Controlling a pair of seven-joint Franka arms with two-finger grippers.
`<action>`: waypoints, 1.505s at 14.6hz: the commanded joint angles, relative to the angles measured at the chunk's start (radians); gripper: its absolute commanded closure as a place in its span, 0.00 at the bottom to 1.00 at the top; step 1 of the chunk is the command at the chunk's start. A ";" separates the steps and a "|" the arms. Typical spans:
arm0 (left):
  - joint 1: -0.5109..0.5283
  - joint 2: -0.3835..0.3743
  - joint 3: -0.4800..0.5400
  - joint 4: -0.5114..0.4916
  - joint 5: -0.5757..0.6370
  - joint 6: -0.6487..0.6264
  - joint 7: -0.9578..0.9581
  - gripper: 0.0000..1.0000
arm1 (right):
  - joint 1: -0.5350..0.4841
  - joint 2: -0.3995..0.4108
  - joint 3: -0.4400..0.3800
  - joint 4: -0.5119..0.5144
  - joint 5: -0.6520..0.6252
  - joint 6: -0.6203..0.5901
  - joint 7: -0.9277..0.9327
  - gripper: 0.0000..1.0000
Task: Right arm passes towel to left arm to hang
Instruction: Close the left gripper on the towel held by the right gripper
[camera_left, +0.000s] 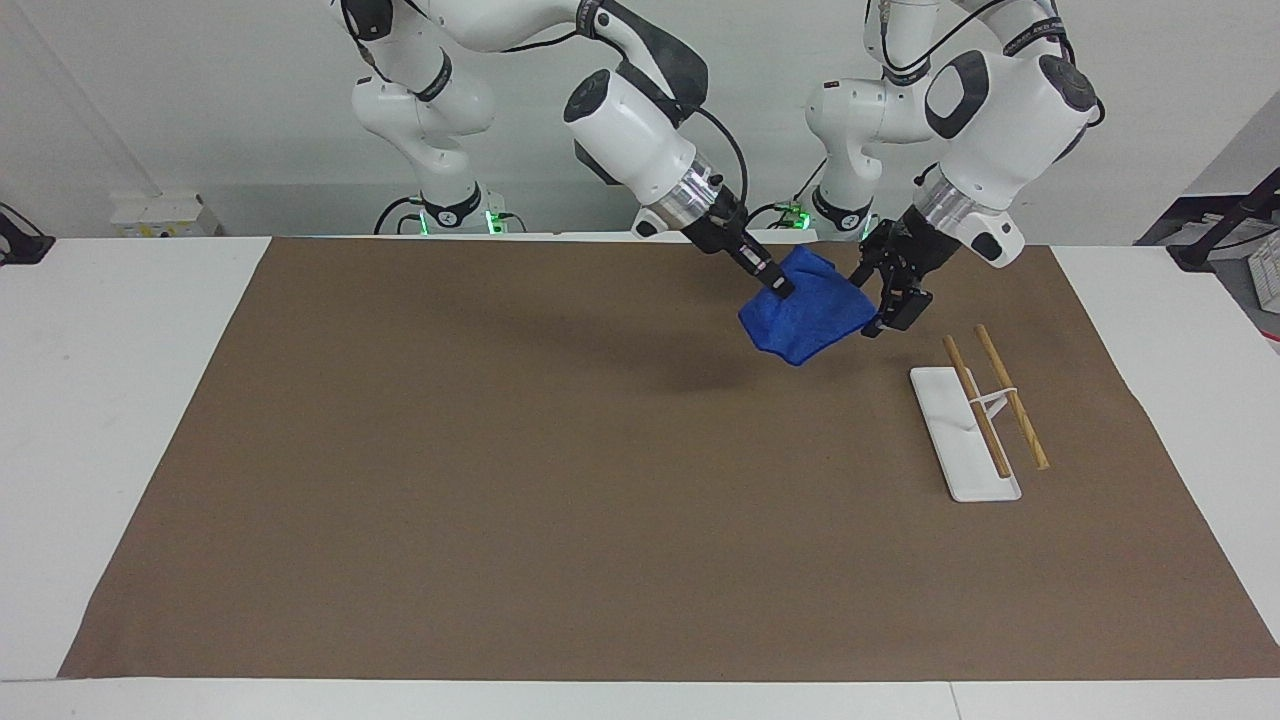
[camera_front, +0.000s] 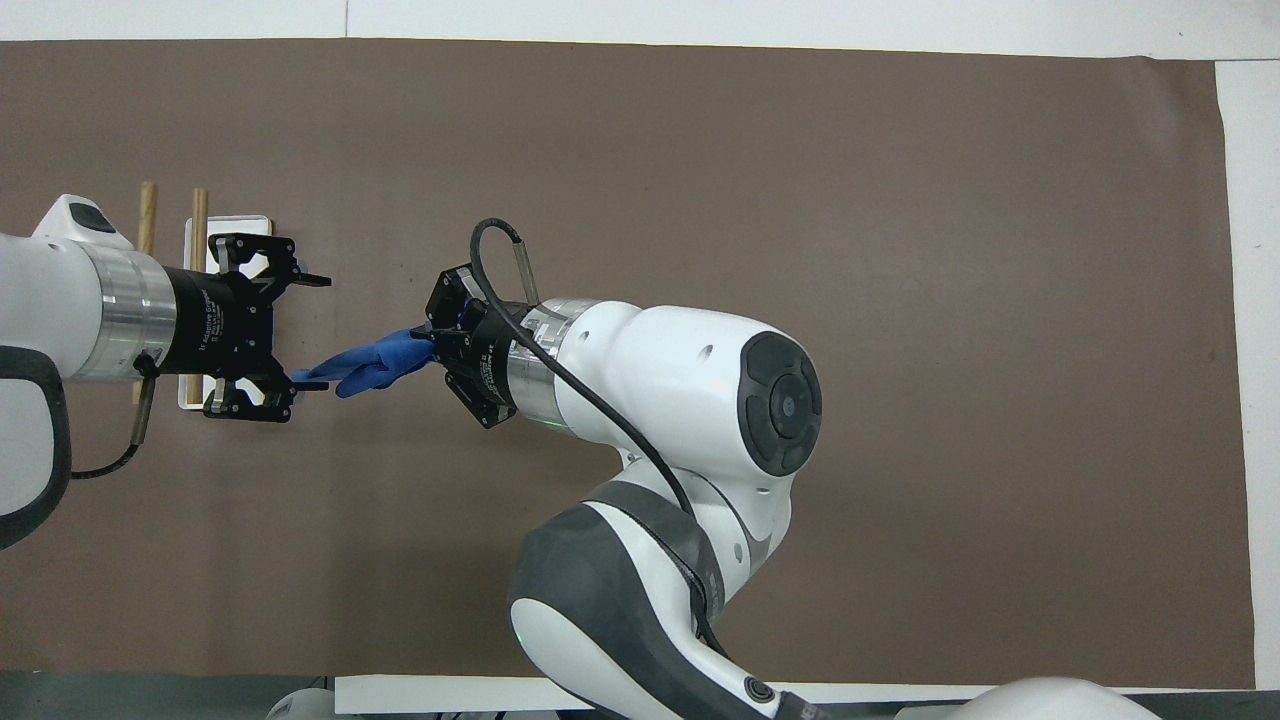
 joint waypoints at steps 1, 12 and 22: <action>-0.048 -0.009 0.012 -0.016 -0.014 0.021 -0.033 0.01 | -0.011 0.026 0.020 0.019 0.019 0.012 -0.003 1.00; -0.062 -0.021 0.015 -0.035 -0.014 -0.022 -0.049 0.82 | -0.011 0.026 0.020 0.020 0.017 0.011 -0.006 1.00; -0.032 -0.013 0.018 -0.023 -0.012 -0.013 -0.035 1.00 | -0.013 0.026 0.018 0.020 0.017 0.011 -0.010 0.99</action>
